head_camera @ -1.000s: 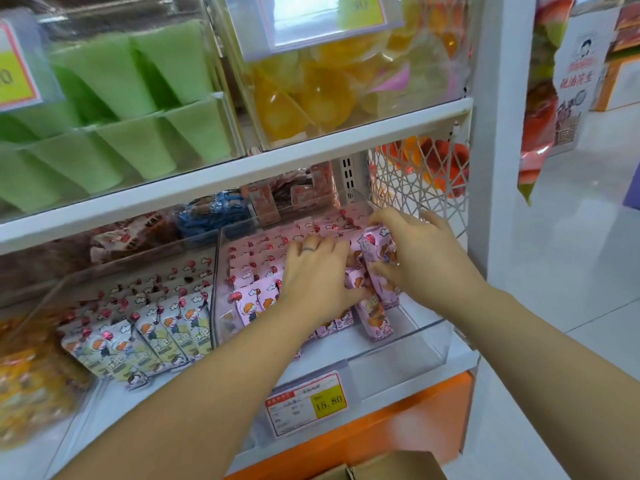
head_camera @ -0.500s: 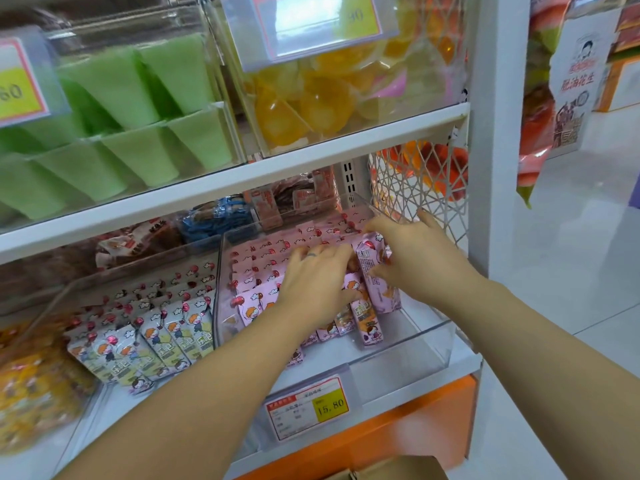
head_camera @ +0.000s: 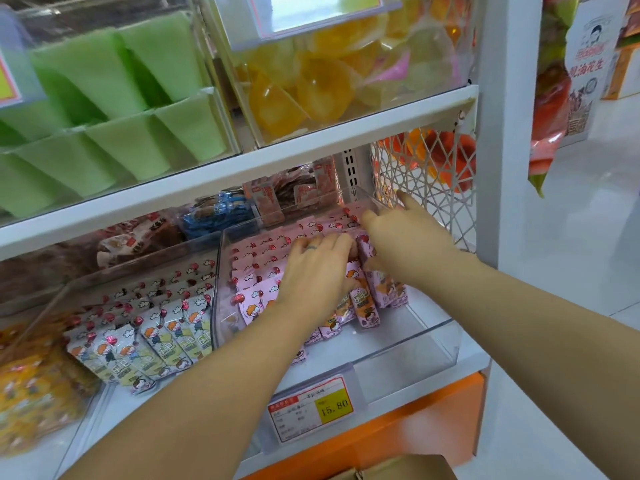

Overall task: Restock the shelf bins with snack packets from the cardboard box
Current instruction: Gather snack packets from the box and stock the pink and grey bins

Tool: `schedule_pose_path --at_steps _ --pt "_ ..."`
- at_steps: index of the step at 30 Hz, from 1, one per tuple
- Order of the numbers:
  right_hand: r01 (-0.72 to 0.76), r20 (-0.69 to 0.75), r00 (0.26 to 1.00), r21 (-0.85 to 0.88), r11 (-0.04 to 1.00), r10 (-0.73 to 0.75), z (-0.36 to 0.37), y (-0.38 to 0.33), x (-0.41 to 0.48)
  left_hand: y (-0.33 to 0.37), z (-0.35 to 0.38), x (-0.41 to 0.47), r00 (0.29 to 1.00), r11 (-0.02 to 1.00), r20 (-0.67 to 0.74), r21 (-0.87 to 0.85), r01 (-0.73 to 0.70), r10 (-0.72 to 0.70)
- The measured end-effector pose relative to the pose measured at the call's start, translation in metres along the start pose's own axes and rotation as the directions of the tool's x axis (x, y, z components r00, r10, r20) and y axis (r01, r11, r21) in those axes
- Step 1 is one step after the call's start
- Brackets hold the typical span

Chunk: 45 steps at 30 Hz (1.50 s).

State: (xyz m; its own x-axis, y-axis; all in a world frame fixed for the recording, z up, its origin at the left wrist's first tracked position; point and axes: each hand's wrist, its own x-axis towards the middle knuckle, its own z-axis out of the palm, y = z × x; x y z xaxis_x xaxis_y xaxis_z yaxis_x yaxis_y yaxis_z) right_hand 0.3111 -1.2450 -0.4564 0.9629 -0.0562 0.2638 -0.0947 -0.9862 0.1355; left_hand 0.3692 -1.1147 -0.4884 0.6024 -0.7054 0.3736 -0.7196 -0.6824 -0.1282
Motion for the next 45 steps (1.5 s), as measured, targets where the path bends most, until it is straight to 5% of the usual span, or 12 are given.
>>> schedule_pose_path --at_steps 5,10,20,25,30,45 --pt "0.061 -0.051 0.996 -0.163 0.985 -0.071 0.007 -0.009 0.001 -0.003 0.001 -0.002 1.000 0.999 -0.001 0.038 0.002 -0.002" --pt "-0.005 0.039 0.999 0.046 0.999 0.003 0.007 -0.009 -0.006 -0.006 0.001 -0.005 0.999 0.999 0.011 -0.007 0.032 -0.032" --pt "-0.116 0.111 0.988 0.089 0.989 0.106 0.028 -0.015 -0.005 -0.008 -0.001 -0.004 0.978 0.983 0.110 0.057 0.173 -0.178" --pt "-0.097 0.015 0.995 0.200 0.975 0.096 0.021 -0.011 -0.012 -0.009 -0.002 0.000 0.969 0.982 0.160 0.013 0.188 -0.187" --pt "0.086 0.364 0.923 0.122 0.989 -0.125 0.023 -0.013 -0.023 -0.006 -0.004 -0.002 0.965 0.975 0.168 -0.055 0.214 -0.202" --pt "0.058 0.437 0.888 0.201 0.978 -0.142 0.035 -0.012 -0.023 -0.014 -0.010 0.002 0.946 0.952 0.267 -0.193 0.239 -0.184"
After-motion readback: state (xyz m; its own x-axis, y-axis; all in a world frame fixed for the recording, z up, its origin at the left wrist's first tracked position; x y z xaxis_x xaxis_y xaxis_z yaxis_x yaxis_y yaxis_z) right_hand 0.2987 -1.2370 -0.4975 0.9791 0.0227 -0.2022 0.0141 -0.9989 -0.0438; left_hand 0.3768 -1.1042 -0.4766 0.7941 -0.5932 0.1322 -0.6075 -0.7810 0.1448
